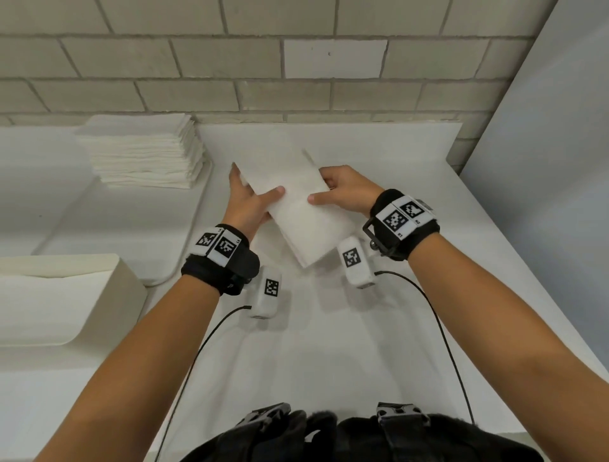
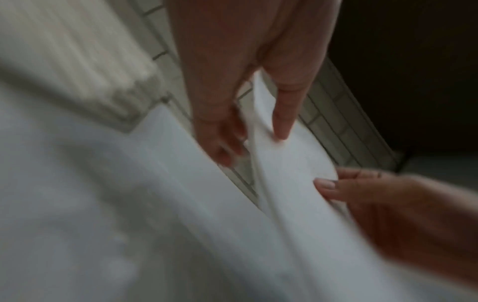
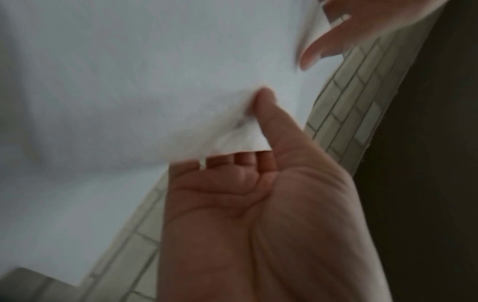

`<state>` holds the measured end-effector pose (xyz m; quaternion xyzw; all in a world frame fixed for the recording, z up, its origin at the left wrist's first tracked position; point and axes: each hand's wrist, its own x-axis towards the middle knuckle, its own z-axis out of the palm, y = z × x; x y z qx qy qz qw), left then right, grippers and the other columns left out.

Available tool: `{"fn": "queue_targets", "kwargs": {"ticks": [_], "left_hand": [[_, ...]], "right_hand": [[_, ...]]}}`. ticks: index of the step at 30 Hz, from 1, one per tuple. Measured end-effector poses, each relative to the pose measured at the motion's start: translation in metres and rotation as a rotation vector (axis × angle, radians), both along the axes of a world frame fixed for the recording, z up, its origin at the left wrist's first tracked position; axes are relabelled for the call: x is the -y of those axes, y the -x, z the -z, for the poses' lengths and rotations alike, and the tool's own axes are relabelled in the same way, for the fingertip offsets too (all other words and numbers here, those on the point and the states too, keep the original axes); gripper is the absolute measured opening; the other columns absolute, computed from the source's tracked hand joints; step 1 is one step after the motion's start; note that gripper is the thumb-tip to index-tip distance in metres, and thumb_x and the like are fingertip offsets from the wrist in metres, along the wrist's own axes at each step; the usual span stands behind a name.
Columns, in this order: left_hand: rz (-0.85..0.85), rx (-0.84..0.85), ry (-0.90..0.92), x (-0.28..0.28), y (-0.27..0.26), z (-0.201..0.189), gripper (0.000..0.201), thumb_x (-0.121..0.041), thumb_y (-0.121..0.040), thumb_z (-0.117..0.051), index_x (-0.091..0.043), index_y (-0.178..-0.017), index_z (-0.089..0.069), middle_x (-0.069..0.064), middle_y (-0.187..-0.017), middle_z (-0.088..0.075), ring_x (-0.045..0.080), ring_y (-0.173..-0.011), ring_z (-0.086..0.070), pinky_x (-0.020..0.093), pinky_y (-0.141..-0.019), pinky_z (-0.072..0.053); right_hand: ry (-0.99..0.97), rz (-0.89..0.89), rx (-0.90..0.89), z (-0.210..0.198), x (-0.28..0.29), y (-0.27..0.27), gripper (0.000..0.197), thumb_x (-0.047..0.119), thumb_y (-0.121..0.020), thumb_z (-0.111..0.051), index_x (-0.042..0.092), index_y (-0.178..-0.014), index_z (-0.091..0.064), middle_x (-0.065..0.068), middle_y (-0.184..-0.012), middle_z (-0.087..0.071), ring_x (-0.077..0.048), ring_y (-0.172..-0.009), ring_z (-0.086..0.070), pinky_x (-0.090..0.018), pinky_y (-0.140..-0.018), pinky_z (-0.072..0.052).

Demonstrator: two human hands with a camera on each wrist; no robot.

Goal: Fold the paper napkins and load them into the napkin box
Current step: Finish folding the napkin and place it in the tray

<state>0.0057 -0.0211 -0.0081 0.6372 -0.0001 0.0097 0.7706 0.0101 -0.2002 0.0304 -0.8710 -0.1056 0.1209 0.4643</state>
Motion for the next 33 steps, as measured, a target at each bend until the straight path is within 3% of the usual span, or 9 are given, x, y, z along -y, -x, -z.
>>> {"fn": "queue_targets", "kwargs": {"ticks": [2,3,6,9,12,15,22,28,33], "left_hand": [[-0.185,0.151,-0.462,-0.013,0.005,-0.005,0.112,-0.012,-0.073,-0.078,-0.027,-0.149,0.003,0.014,-0.151,-0.021,0.027,-0.137,-0.030,0.043,-0.111,-0.029],[-0.215,0.271,-0.743,-0.018,0.008,-0.007,0.115,-0.019,-0.070,-0.080,-0.026,-0.149,0.003,0.014,-0.153,-0.014,0.028,-0.141,-0.019,0.044,-0.113,-0.020],[0.009,0.538,-1.517,-0.015,0.013,-0.012,0.103,-0.034,-0.073,-0.075,-0.028,-0.150,-0.008,0.004,-0.155,-0.016,0.024,-0.145,0.001,0.057,-0.111,-0.003],[0.199,0.450,-1.749,-0.007,0.008,-0.010,0.069,-0.030,-0.084,-0.064,-0.024,-0.144,-0.031,0.000,-0.141,-0.042,0.020,-0.140,-0.026,0.056,-0.111,-0.011],[0.184,0.362,-1.699,-0.014,0.010,-0.007,0.032,-0.024,-0.089,-0.054,-0.020,-0.120,-0.056,0.006,-0.114,-0.063,0.028,-0.107,-0.057,0.037,-0.087,-0.041],[0.208,0.337,-1.654,-0.029,0.014,-0.004,0.022,-0.025,-0.090,-0.055,-0.019,-0.110,-0.062,0.008,-0.105,-0.065,0.031,-0.098,-0.059,0.033,-0.074,-0.041],[0.362,0.093,-1.605,-0.077,0.018,0.006,0.028,-0.023,-0.089,-0.058,-0.020,-0.117,-0.060,0.009,-0.112,-0.061,0.029,-0.106,-0.056,0.029,-0.075,-0.038],[0.191,-0.077,-0.980,-0.092,0.031,0.020,0.032,-0.018,-0.088,-0.064,-0.007,-0.118,-0.061,0.007,-0.105,-0.061,0.028,-0.111,-0.056,0.026,-0.084,-0.039],[0.175,-0.169,-0.721,-0.098,0.032,0.045,0.032,-0.013,-0.082,-0.069,-0.010,-0.113,-0.059,0.012,-0.109,-0.065,0.028,-0.098,-0.061,0.035,-0.084,-0.049]], "right_hand": [[0.318,-0.065,0.105,-0.005,-0.001,-0.001,0.009,0.007,-0.090,-0.054,0.012,-0.095,-0.060,-0.003,-0.091,-0.060,-0.018,-0.082,-0.056,-0.026,-0.073,-0.042],[0.485,-0.100,0.139,-0.006,-0.003,-0.001,0.014,0.007,-0.090,-0.051,0.011,-0.099,-0.060,-0.006,-0.095,-0.059,-0.022,-0.088,-0.056,-0.027,-0.075,-0.040],[0.767,-0.175,0.185,-0.009,-0.018,0.003,0.033,0.007,-0.089,-0.044,0.012,-0.120,-0.055,-0.012,-0.110,-0.056,-0.032,-0.106,-0.054,-0.029,-0.077,-0.040],[0.798,-0.243,0.229,-0.007,-0.038,0.012,0.032,0.008,-0.090,-0.042,0.013,-0.120,-0.053,-0.013,-0.111,-0.056,-0.031,-0.104,-0.055,-0.030,-0.073,-0.038],[0.762,-0.236,0.250,-0.001,-0.051,0.018,0.029,0.014,-0.090,-0.047,0.015,-0.118,-0.055,-0.009,-0.112,-0.058,-0.029,-0.102,-0.056,-0.030,-0.073,-0.039],[0.799,-0.219,0.226,0.011,-0.059,0.019,0.024,0.022,-0.089,-0.055,0.015,-0.112,-0.058,-0.007,-0.107,-0.060,-0.028,-0.098,-0.057,-0.030,-0.071,-0.038],[0.738,-0.037,0.070,0.028,-0.039,0.025,0.027,0.022,-0.086,-0.061,0.016,-0.113,-0.064,-0.005,-0.105,-0.061,-0.027,-0.101,-0.057,-0.029,-0.074,-0.038],[0.106,0.342,-0.054,0.055,-0.021,0.043,0.024,0.007,-0.081,-0.069,0.008,-0.104,-0.065,-0.005,-0.098,-0.059,-0.019,-0.093,-0.054,-0.029,-0.081,-0.044],[-0.256,0.532,-0.150,0.073,-0.024,0.062,0.038,-0.005,-0.079,-0.066,0.003,-0.116,-0.060,-0.015,-0.114,-0.062,-0.026,-0.104,-0.059,-0.040,-0.098,-0.046]]}}
